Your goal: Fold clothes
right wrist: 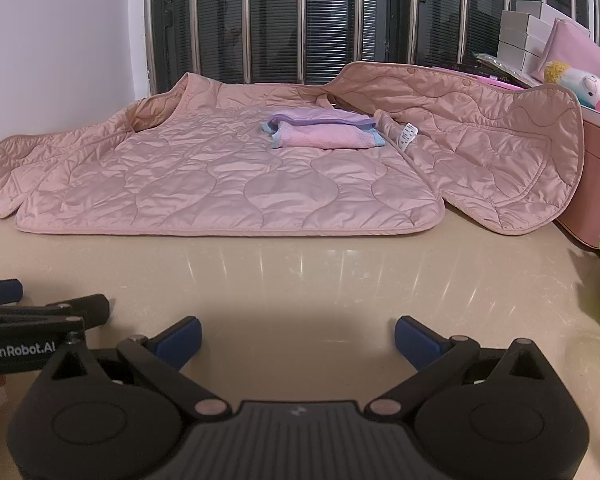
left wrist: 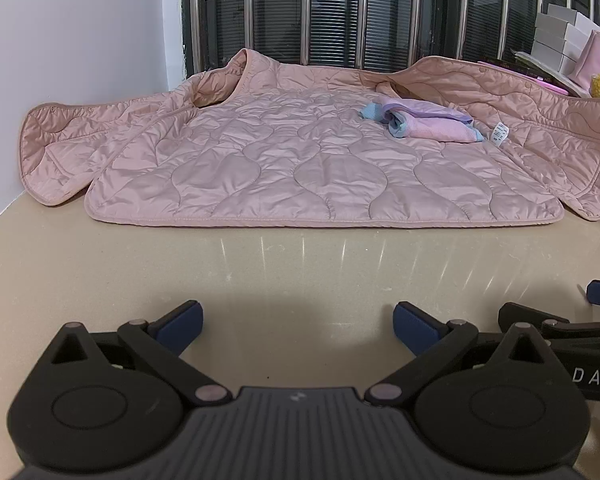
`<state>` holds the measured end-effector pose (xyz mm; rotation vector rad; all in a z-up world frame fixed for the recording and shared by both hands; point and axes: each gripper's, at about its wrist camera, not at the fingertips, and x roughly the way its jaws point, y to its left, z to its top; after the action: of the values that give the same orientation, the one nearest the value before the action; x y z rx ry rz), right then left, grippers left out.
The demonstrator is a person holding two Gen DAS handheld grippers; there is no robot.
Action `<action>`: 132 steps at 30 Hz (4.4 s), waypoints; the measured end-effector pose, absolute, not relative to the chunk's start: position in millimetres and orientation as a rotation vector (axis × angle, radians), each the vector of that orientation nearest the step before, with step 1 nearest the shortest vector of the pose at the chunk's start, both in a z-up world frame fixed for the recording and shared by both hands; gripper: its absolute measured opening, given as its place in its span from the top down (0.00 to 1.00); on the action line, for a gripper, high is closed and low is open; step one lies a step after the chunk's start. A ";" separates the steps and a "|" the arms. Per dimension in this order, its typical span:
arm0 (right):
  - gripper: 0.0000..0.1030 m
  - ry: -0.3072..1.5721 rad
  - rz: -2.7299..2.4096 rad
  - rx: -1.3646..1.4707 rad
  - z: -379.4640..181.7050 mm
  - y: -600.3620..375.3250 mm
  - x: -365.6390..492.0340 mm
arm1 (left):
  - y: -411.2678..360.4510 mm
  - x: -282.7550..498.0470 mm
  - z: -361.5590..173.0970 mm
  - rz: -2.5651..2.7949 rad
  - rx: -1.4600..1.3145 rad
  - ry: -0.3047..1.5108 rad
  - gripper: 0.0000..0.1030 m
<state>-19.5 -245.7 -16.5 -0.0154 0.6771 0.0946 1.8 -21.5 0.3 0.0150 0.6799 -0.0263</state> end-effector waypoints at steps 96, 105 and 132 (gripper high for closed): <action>0.00 0.680 0.038 0.004 -16.8 -240.5 -19.0 | -18.4 1.7 0.1 -0.030 0.015 0.681 0.01; 0.00 0.680 0.037 0.004 -17.1 -240.4 -18.8 | -18.1 1.8 0.1 -0.031 0.016 0.681 0.01; 0.00 0.679 0.037 0.004 -16.8 -240.6 -18.5 | -18.0 1.7 0.3 -0.030 0.015 0.681 0.01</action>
<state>-18.5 -240.6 -16.8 0.0039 0.6790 0.0373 1.7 -18.0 0.3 0.0151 0.6813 -0.0304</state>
